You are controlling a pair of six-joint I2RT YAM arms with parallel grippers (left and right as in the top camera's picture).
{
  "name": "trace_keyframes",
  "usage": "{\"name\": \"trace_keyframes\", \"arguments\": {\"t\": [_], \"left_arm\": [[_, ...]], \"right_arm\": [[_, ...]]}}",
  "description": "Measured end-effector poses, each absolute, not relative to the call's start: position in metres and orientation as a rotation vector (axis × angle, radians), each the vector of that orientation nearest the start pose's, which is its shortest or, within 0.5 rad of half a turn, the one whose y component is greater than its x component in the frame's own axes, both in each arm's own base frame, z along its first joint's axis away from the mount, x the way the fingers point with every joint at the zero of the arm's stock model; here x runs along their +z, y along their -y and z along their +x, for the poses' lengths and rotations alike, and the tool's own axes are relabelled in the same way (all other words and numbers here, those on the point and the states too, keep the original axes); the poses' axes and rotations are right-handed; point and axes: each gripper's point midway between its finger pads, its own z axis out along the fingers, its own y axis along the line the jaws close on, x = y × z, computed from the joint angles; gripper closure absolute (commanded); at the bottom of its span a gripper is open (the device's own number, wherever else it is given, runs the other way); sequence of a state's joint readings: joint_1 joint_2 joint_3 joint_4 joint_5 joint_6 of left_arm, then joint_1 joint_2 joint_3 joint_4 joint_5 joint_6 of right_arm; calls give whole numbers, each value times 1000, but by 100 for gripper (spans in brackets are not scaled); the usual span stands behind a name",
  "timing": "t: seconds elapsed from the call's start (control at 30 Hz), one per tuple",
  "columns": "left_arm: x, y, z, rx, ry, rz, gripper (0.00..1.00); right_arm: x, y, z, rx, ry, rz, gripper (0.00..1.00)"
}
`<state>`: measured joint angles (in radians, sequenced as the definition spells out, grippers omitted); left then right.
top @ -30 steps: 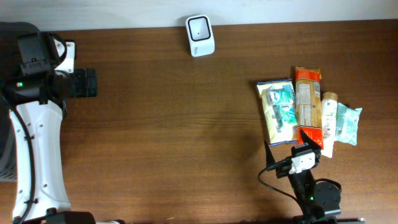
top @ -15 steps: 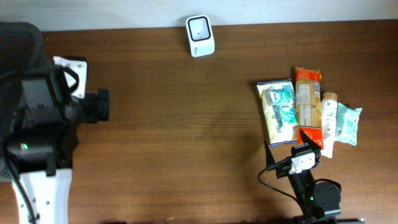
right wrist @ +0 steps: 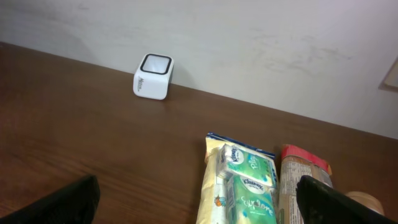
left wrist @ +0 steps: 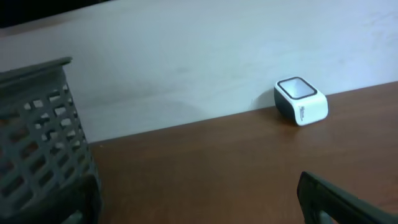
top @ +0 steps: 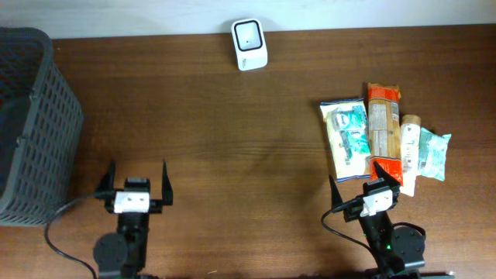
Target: Scan the item barcode
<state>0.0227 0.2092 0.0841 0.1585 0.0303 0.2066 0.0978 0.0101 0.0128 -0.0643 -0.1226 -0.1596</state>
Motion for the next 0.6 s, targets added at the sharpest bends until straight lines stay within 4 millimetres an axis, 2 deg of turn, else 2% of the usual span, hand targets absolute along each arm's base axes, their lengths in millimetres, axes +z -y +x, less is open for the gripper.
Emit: {"name": "trace_keyframes", "arguments": {"t": [0.07,0.13,0.2,0.6], "left_arm": [[195,0,253,158,-1530,165,1],[171,0,249,153,-1600,171,1],[157,0,246,147,-1646,177,1],[158,5,246,131,-1640,194,1]], "right_arm": [[162,-45,242,53,-1604,-303,1],[162,-45,242,52,-1603,-302,1],[162,-45,242,53,-1604,-303,1],[162,-45,242,53,-1604,-302,1]]}}
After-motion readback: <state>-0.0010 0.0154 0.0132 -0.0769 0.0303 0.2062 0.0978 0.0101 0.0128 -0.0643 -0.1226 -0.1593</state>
